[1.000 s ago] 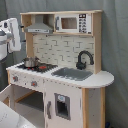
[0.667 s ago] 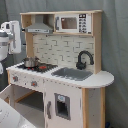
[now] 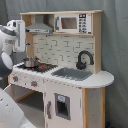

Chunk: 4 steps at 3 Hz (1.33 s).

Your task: Play with the kitchen

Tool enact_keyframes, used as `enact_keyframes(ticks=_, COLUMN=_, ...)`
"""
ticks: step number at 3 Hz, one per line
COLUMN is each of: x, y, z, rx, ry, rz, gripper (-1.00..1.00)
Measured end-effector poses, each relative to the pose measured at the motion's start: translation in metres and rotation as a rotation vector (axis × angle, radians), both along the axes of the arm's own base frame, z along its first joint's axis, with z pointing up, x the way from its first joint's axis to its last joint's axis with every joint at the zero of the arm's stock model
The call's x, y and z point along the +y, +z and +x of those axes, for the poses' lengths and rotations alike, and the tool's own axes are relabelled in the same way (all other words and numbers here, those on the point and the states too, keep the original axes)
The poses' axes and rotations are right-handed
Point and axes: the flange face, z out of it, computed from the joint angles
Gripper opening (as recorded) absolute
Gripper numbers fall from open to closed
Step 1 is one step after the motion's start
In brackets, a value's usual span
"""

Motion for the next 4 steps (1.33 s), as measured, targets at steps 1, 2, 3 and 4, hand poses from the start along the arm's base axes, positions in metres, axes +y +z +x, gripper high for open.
enact_keyframes(ticks=1, x=-0.002, y=0.009, z=0.018, rx=0.048, ry=0.029, rz=0.004, gripper=1.0)
enact_keyframes(ticks=2, x=-0.005, y=0.017, z=0.037, rx=0.1, ry=0.058, rz=0.007, gripper=1.0)
enact_keyframes(ticks=3, x=-0.009, y=0.024, z=0.056, rx=0.153, ry=0.077, rz=0.009, gripper=1.0)
enact_keyframes(ticks=4, x=-0.011, y=0.028, z=0.074, rx=0.203, ry=0.096, rz=0.011, gripper=1.0)
